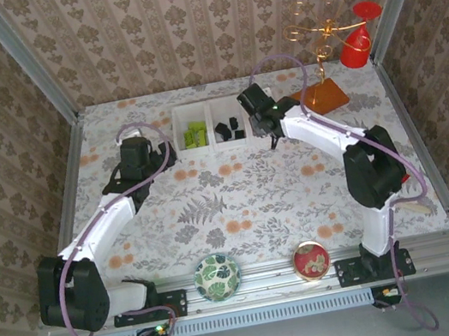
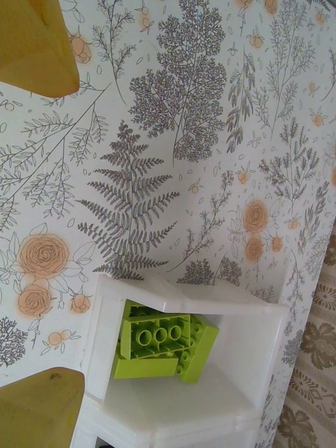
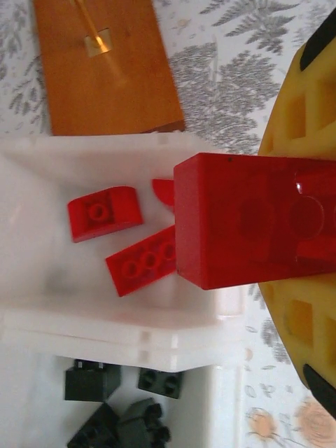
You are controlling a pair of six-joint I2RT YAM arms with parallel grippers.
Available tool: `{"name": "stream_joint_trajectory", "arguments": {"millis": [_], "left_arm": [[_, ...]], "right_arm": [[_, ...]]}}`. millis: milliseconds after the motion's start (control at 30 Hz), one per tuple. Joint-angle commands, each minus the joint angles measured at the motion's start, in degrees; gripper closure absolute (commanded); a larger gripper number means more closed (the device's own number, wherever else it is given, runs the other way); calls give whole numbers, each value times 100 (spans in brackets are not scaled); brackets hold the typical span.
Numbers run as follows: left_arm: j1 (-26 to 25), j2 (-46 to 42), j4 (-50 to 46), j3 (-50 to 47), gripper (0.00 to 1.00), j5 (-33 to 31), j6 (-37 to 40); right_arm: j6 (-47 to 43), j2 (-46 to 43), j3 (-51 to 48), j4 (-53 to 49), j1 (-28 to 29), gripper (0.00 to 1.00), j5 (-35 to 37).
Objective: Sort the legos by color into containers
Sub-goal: Place the lego in the container.
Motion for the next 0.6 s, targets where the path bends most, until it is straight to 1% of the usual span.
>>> {"name": "stream_joint_trajectory", "arguments": {"millis": [0, 300, 567], "left_arm": [[34, -186, 16, -62, 0, 43, -74], [65, -236, -38, -81, 0, 38, -48], [107, -244, -48, -81, 0, 53, -44]], "right_arm": [[-271, 404, 393, 156, -38, 79, 303], [-427, 1230, 1239, 234, -222, 77, 282], [-384, 1767, 1657, 243, -429, 73, 101]]}}
